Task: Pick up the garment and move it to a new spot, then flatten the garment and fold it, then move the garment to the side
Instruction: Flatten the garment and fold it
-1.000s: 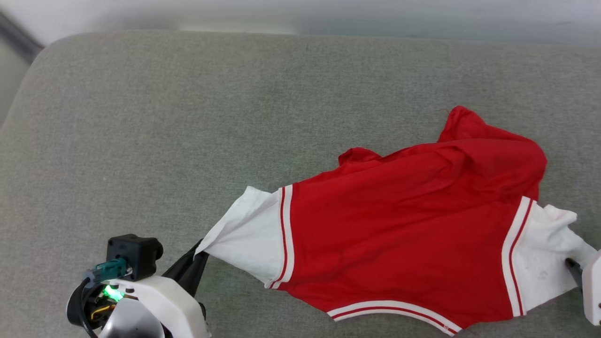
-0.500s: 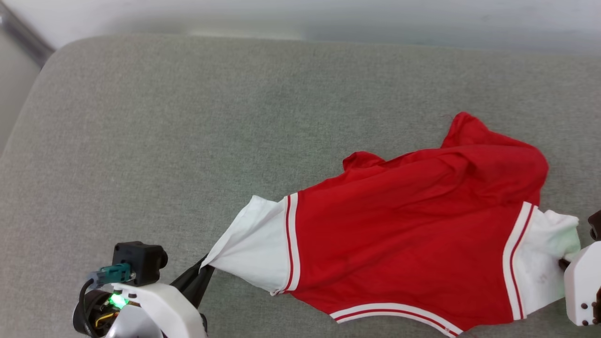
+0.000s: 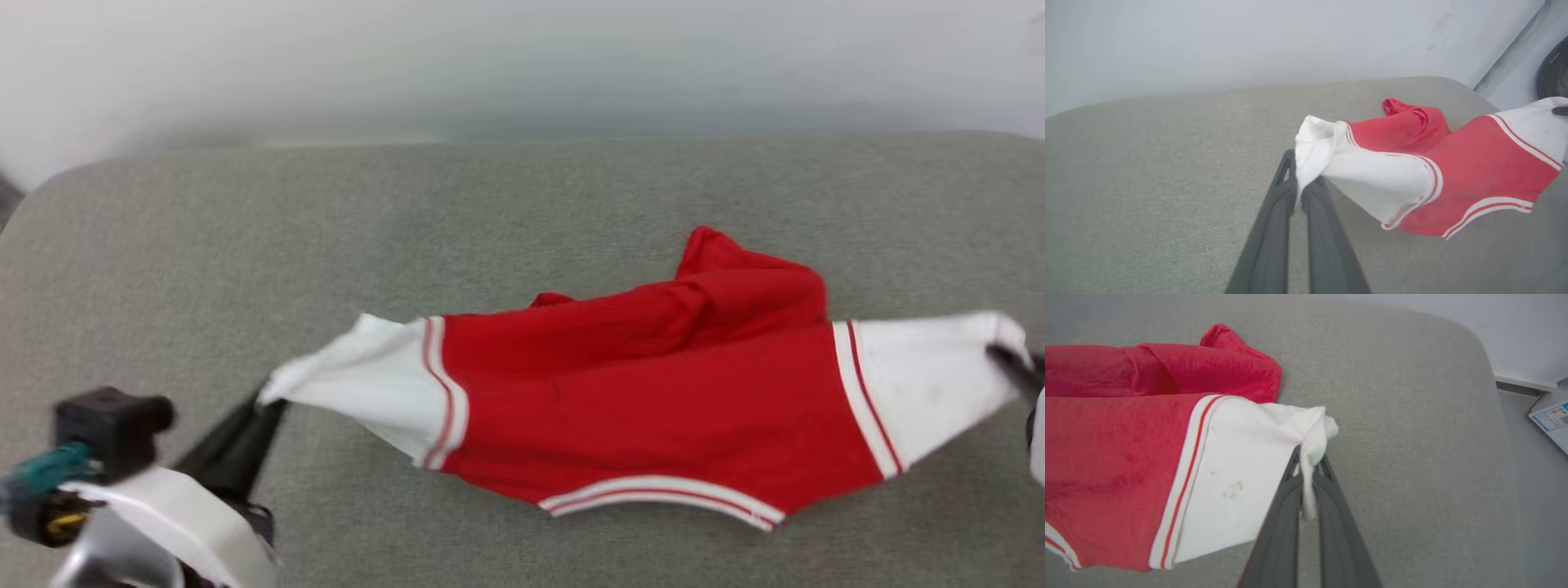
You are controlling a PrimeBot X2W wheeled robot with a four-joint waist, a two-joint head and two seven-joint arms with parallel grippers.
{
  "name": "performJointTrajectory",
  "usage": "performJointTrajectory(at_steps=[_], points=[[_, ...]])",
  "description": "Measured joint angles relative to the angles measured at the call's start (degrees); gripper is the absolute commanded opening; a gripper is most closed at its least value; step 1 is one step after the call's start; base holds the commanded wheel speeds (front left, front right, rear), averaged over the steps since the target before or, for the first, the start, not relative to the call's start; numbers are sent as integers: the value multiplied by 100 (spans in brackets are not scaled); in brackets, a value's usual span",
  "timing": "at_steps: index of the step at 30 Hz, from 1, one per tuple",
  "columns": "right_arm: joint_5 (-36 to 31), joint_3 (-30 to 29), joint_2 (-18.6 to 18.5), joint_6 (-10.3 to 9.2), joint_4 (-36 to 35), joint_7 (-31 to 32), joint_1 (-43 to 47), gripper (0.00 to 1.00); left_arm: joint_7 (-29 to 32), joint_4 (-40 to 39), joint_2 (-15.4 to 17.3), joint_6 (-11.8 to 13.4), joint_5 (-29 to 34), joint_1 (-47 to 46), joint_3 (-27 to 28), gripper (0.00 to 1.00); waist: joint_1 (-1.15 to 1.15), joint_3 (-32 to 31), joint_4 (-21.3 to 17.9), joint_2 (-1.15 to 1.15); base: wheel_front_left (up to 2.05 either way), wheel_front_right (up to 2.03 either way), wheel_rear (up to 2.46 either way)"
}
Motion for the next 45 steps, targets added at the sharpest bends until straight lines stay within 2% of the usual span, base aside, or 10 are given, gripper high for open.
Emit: performJointTrajectory(at_steps=[8,16,20,30,35,39,45], points=[[124,-428,57,-1,-998,320,-957,0,-177,-477,298,-46,-265,-615,779,0,0,-249,-343,0,0,0,0],[227,-514,316,-1,-1199,227,-1971,0,-66,-806,715,20,-411,-1718,1345,0,0,-214,-486,0,0,0,0],[203,-482,381,0,-1177,134,-2530,0,30,-790,950,15,-455,-2416,1428,0,0,-44,-510,0,0,0,0],[-222,-322,375,0,-639,-259,-4190,0,66,213,1283,-167,-623,-4577,1220,0,0,721,-490,0,0,0,0],[-380,-67,389,0,-121,-467,-5111,0,88,925,1460,-385,-561,-5800,912,0,0,1243,-468,0,0,0,0],[-572,66,404,0,336,-849,-5922,0,111,1488,1561,-575,-439,-6762,603,0,1,1675,-460,0,0,0,0],[-1090,174,517,0,1072,-1602,-6999,0,-102,2374,1543,-758,-148,-8191,194,0,1,2279,-413,0,0,0,0]])
